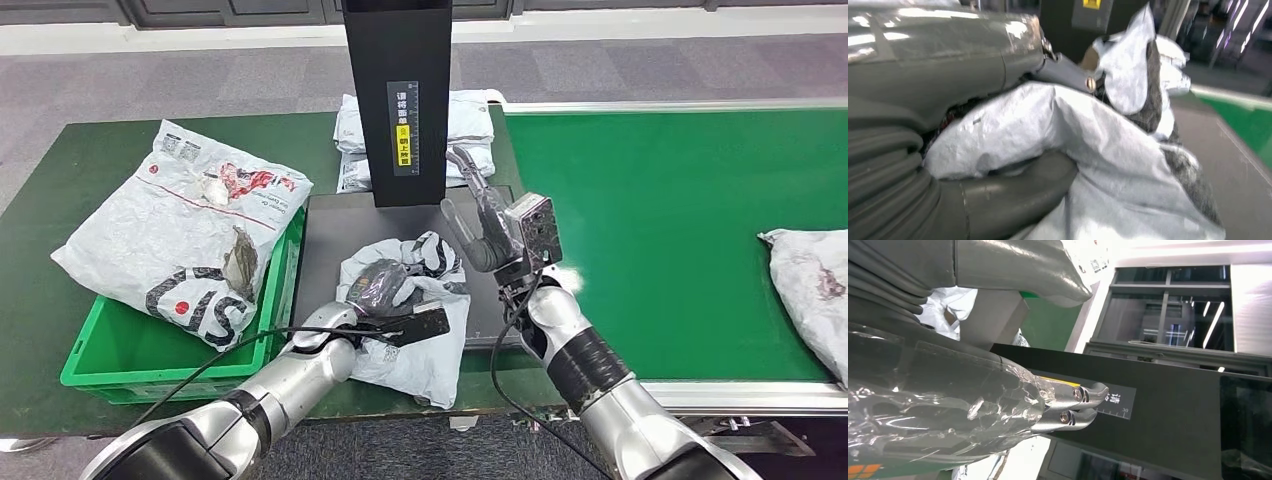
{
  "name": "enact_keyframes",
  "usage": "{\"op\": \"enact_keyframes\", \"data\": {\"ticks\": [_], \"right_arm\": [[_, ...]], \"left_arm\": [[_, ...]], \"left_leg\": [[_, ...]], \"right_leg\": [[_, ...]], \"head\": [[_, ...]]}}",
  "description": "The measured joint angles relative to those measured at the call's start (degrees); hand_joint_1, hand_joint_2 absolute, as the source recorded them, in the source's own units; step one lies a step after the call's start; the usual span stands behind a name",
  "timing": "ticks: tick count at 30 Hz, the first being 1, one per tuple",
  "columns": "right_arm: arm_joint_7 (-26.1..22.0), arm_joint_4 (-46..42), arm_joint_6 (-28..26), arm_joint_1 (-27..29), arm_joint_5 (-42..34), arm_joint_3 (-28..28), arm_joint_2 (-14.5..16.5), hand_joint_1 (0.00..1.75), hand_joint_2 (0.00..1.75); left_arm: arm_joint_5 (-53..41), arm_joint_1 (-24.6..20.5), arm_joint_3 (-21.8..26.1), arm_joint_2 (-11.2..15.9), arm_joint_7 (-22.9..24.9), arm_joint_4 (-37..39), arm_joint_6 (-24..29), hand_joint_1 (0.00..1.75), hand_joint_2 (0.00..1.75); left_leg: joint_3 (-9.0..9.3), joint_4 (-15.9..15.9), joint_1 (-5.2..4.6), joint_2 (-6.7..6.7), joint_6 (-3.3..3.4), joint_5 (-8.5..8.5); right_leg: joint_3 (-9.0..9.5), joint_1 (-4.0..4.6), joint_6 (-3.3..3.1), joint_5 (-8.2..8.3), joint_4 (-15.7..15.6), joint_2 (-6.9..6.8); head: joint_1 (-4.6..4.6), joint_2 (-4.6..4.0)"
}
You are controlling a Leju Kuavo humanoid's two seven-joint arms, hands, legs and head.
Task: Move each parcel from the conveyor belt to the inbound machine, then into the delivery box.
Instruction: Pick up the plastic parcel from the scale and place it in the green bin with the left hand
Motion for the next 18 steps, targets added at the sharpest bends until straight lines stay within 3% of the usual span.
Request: {"op": "enact_keyframes", "data": {"ticks": [4, 5, 6, 8, 10, 14, 18], "right_arm": [[-0.01, -0.25, -0.09, 0.23, 0.04, -0.15, -0.08, 0.00, 0.00], [-0.11, -0.65, -0.27, 0.75, 0.11, -0.38, -0.28, 0.00, 0.00], [-0.43, -1.41, -0.41, 2.03, 0.28, -0.89, -0.78, 0.00, 0.00], [-1.37, -2.87, -0.53, 4.90, 0.61, -2.06, -2.03, 0.00, 0.00], [-2.02, -3.17, -0.17, 6.07, 0.54, -2.63, -2.73, 0.00, 0.00], [-2.70, -2.28, 0.34, 6.19, -0.71, -2.97, -3.97, 0.00, 0.00], [-3.24, -1.65, 0.46, 6.48, -1.64, -3.32, -5.47, 0.00, 0.00]], "left_arm": [[0.42, 0.15, 0.28, 0.00, -0.57, -0.07, 1.56, 1.75, 1.75], [1.09, 0.28, 1.09, 0.04, -1.61, -0.33, 4.13, 1.75, 1.75], [0.30, 0.78, 4.49, 0.31, -4.38, -2.42, 8.52, 1.75, 1.75], [-3.85, 2.37, 16.53, 0.57, -13.59, -9.98, 16.99, 1.75, 1.75], [-8.81, 3.89, 28.72, 0.22, -21.15, -18.72, 18.96, 1.75, 1.75], [-10.80, 5.78, 43.07, 0.35, -24.02, -37.15, 19.17, 1.75, 1.75], [-10.96, 6.58, 50.57, 1.66, -24.12, -48.10, 19.21, 1.75, 1.75]], "left_leg": [[0.00, 0.00, 0.00, 0.00, 0.00, 0.00], [-0.02, 0.00, 0.00, 0.00, 0.00, 0.00], [-0.05, 0.00, 0.00, 0.01, 0.00, 0.00], [-0.14, 0.00, 0.00, 0.07, 0.00, 0.00], [-0.21, 0.00, 0.01, 0.21, -0.01, 0.00], [-0.23, 0.00, 0.03, 0.48, -0.05, -0.05], [-0.25, -0.01, 0.06, 0.36, -0.05, -0.06]], "right_leg": [[-0.01, 0.00, 0.00, 0.00, 0.00, 0.00], [-0.02, 0.00, 0.00, 0.00, 0.00, 0.00], [-0.05, 0.01, 0.00, 0.00, 0.00, 0.01], [-0.16, 0.01, -0.01, 0.01, 0.00, 0.07], [-0.28, 0.01, -0.02, 0.03, 0.01, 0.18], [-0.39, 0.02, -0.03, 0.04, 0.02, 0.45], [-0.37, 0.05, -0.04, 0.01, 0.02, 0.35]], "head": [[-0.01, 0.00], [-0.01, 0.00], [-0.01, 0.00], [0.00, 0.00], [0.01, 0.00], [-0.01, 0.00], [-0.01, 0.00]]}}
